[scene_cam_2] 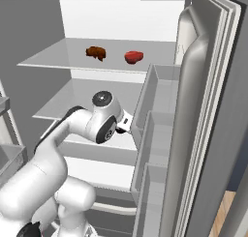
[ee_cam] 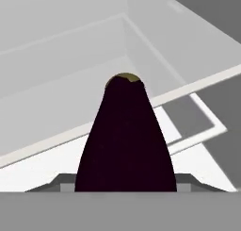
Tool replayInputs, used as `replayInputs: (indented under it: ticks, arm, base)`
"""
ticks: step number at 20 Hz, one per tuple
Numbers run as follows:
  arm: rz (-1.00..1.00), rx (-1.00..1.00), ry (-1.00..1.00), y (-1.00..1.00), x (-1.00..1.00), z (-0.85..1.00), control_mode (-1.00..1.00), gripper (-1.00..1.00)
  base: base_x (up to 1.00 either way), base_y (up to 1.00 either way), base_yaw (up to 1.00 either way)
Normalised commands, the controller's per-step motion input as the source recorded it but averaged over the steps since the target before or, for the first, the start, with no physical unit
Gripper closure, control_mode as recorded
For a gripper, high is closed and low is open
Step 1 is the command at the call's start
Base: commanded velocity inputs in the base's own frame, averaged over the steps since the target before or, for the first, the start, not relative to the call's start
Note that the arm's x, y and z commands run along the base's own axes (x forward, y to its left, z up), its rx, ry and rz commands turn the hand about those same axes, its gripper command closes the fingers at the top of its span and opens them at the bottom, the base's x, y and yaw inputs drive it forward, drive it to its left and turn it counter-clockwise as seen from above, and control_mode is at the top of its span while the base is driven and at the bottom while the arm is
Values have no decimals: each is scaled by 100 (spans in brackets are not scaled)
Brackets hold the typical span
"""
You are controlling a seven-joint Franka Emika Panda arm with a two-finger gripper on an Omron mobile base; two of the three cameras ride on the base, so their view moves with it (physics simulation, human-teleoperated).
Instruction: Gather the eggplant and carrot from the fridge and place them on a tray on the dining counter. Then gather the steak and chicken drumstick from the fridge and place them on the other tray.
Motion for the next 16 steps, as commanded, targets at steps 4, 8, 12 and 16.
replayInputs:
  ticks: [4, 8, 12, 16]
  arm:
    - [0, -2, 0, 36, -91, 63, -100, 100]
    - [0, -1, 2, 29, -92, 53, -100, 100]
    - [0, -2, 3, 30, -85, 63, -100, 100]
    - [0, -3, 4, 29, -82, 61, -100, 100]
  base:
    - [0, 0, 0]
    - [0, 0, 0]
    - [0, 0, 0]
    - [0, 0, 0]
